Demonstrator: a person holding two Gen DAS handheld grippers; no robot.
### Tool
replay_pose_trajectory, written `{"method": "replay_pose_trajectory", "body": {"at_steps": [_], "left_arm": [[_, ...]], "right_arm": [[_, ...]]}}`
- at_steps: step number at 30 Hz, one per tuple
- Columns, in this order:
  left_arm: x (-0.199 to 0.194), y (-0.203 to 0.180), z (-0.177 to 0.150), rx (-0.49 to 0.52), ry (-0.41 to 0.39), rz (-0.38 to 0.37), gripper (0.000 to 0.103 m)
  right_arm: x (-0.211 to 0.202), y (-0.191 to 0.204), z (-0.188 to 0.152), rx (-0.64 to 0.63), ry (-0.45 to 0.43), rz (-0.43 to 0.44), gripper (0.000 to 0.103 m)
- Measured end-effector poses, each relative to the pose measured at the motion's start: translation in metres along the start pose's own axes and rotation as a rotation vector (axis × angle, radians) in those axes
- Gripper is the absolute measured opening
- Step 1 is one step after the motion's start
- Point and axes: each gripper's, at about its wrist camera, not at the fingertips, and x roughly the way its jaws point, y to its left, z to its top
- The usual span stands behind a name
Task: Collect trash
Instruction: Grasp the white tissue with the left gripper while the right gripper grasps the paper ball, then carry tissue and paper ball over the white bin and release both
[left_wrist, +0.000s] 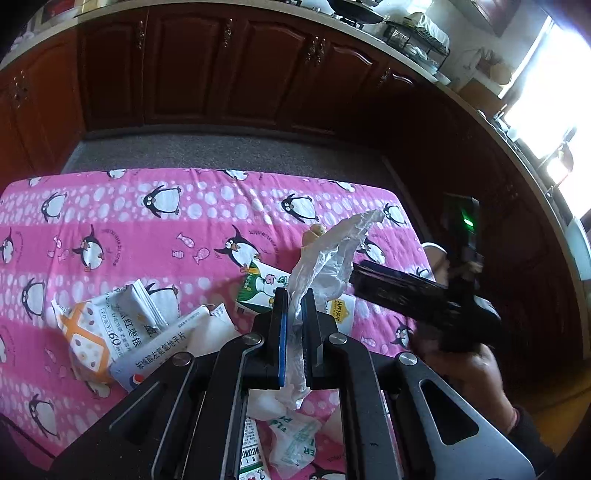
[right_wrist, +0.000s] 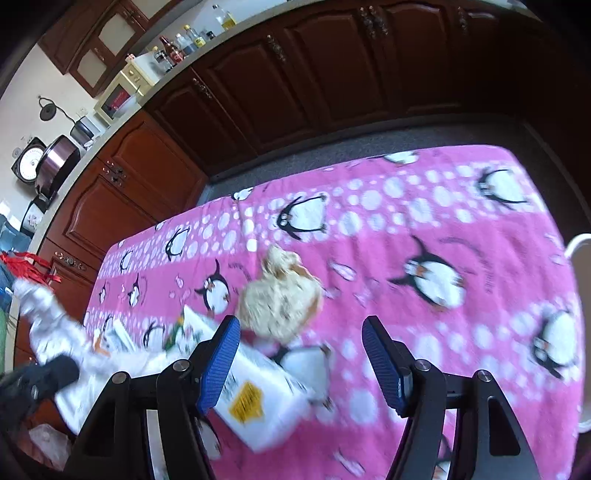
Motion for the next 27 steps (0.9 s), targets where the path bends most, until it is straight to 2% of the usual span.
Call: {"method": "replay_pose_trajectory", "body": {"at_steps": [2,3,4,5,10,15,21,27], "left_arm": [[0.002,0.0,0.0,-0.002,0.002,0.003,0.004],[0.002,0.0,-0.001,-0.002,0.003,0.006,0.004],[0.004,-0.001,-0.001,-0.002,0.004,0.008,0.004],[0.004,-0.002,-0.003,-0.001,0.005,0.008,0.004],[0.003,-0.009,0.001,0.011,0.001,-0.012,0.004],[0.003,-0.033,0.004,0.046,-0.007,-0.048,0.004],[0.009,-0.075,0.004,0.128,0.001,-0.071,0.004],[0.018,-0.125,0.006,0.221,0.011,-0.091,0.004]], "right_arm": [[0.016,0.002,0.005,0.006,0.02,0.013,0.064],[0.021,0.001,0.005,0.011,0.032,0.014,0.057],[0.023,0.0,0.005,0.017,0.043,0.021,0.033],[0.022,-0.001,0.004,0.027,0.043,0.04,0.027],[-0.023,-0.005,-0.003,-0.016,-0.044,0.065,0.023],[-0.072,-0.019,-0.02,-0.026,-0.102,0.054,0.022],[-0.125,-0.048,-0.045,-0.003,-0.163,0.015,0.022],[-0.159,-0.084,-0.063,0.047,-0.197,-0.049,0.022]]}}
